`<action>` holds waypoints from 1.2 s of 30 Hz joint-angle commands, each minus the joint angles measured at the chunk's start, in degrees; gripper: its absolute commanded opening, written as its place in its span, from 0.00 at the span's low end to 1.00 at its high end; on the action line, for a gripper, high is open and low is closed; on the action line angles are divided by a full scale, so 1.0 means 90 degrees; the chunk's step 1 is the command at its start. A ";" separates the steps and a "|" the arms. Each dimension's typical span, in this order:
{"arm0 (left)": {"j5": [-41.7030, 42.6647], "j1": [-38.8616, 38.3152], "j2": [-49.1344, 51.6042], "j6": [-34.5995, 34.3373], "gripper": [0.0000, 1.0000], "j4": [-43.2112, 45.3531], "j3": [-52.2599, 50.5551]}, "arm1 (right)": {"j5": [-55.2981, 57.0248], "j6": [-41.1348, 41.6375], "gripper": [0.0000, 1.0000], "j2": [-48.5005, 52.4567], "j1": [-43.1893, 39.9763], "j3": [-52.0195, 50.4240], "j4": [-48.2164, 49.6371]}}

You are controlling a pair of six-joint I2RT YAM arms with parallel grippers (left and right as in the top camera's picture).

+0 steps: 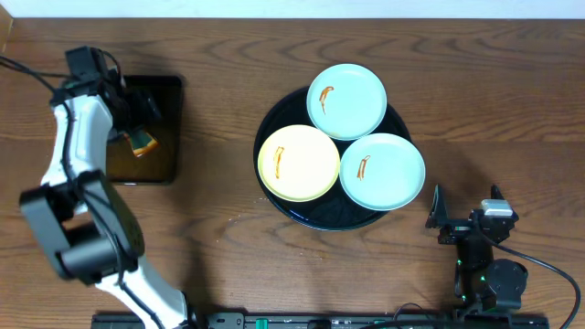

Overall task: Clean dirty plates on tray and stack at the side
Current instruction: 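Reach the left gripper down to the sponge in the black tray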

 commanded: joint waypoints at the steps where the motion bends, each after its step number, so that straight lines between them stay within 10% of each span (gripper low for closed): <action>1: -0.0811 0.0029 0.0449 -0.0571 0.78 0.0131 0.0117 | -0.0010 -0.0070 0.99 -0.0027 -0.0097 -0.0010 -0.0019; 12: -0.0780 0.0024 0.1122 -0.0704 0.64 0.0622 0.0117 | -0.0010 -0.0070 0.99 -0.0027 -0.0097 -0.0010 -0.0019; 21: -0.0784 0.0024 0.1083 -0.0699 0.09 0.0542 0.0119 | -0.0010 -0.0070 0.99 -0.0027 -0.0097 -0.0010 -0.0019; 36: -0.0381 0.0024 -0.0697 -0.0702 0.07 0.0612 0.0148 | -0.0010 -0.0070 0.99 -0.0027 -0.0097 -0.0010 -0.0019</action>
